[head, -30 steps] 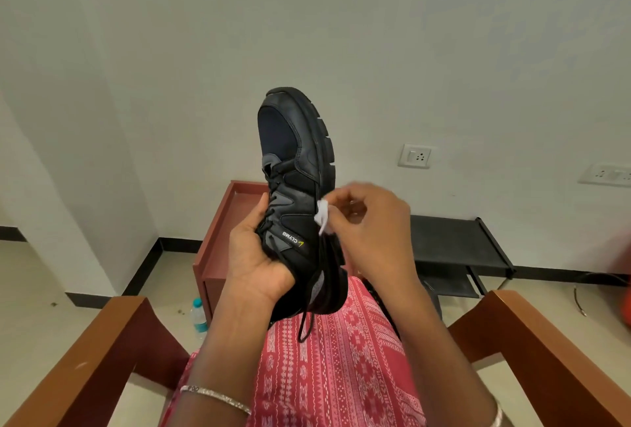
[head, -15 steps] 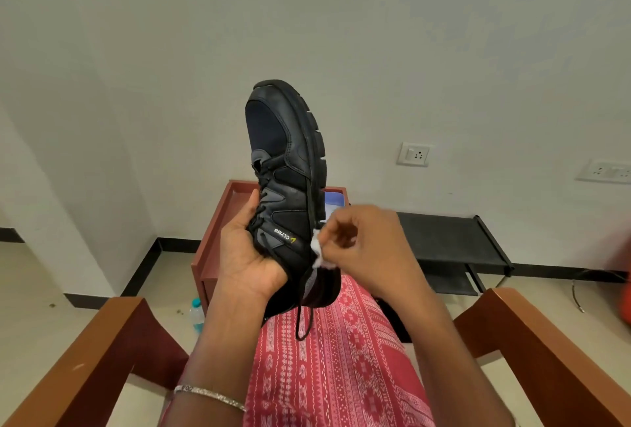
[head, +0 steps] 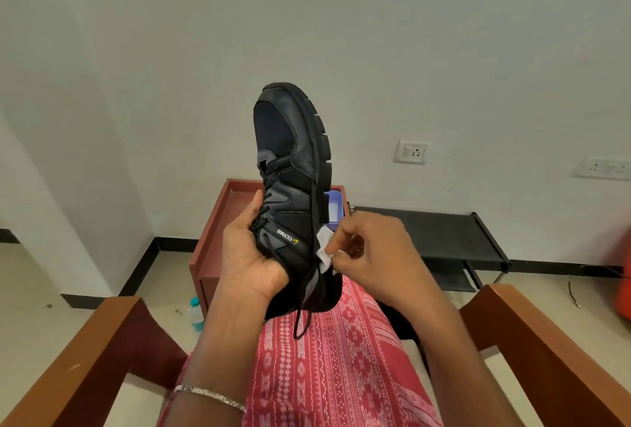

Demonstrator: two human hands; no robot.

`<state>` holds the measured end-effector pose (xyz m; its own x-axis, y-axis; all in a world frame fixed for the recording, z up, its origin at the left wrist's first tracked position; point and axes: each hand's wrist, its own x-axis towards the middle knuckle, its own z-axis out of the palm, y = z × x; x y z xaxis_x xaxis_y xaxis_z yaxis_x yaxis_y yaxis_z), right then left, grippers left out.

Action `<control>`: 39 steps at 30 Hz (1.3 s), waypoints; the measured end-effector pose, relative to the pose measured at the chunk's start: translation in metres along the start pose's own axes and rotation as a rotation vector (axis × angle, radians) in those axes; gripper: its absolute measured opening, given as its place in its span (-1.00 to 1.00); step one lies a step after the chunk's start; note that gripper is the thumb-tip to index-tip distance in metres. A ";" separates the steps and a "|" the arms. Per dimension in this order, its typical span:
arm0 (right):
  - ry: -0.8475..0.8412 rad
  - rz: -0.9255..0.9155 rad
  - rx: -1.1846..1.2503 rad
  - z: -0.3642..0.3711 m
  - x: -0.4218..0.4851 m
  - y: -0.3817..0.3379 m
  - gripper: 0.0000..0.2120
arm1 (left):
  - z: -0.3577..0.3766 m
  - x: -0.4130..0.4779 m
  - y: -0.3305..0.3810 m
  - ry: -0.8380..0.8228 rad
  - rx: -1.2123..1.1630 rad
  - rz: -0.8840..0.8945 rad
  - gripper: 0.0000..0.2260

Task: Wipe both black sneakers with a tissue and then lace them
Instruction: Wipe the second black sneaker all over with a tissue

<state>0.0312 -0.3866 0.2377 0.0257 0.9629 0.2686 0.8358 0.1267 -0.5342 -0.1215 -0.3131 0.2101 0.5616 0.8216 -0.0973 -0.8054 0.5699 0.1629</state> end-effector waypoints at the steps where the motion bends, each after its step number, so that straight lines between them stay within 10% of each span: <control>1: 0.019 -0.006 0.033 -0.004 0.004 -0.001 -0.86 | 0.000 0.001 -0.001 -0.014 0.002 -0.012 -0.64; 7: 0.607 -0.096 0.339 0.001 0.031 -0.016 -0.92 | 0.003 0.002 -0.015 -0.028 0.004 -0.022 -0.66; 17: -0.020 0.023 0.008 -0.002 -0.003 0.004 -0.88 | -0.001 0.001 -0.003 -0.032 -0.015 0.022 -0.64; 24: 0.339 -0.054 0.361 0.017 -0.005 -0.019 -0.87 | 0.007 -0.007 -0.009 -0.021 0.003 0.030 -0.65; 39: 0.394 -0.281 0.190 0.058 -0.014 -0.049 -0.81 | 0.001 -0.003 -0.014 0.071 0.079 0.112 -0.55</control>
<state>-0.0416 -0.3922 0.2136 0.0496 0.7270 0.6848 0.7268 0.4440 -0.5240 -0.1116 -0.3238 0.2087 0.4523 0.8803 -0.1433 -0.8432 0.4744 0.2528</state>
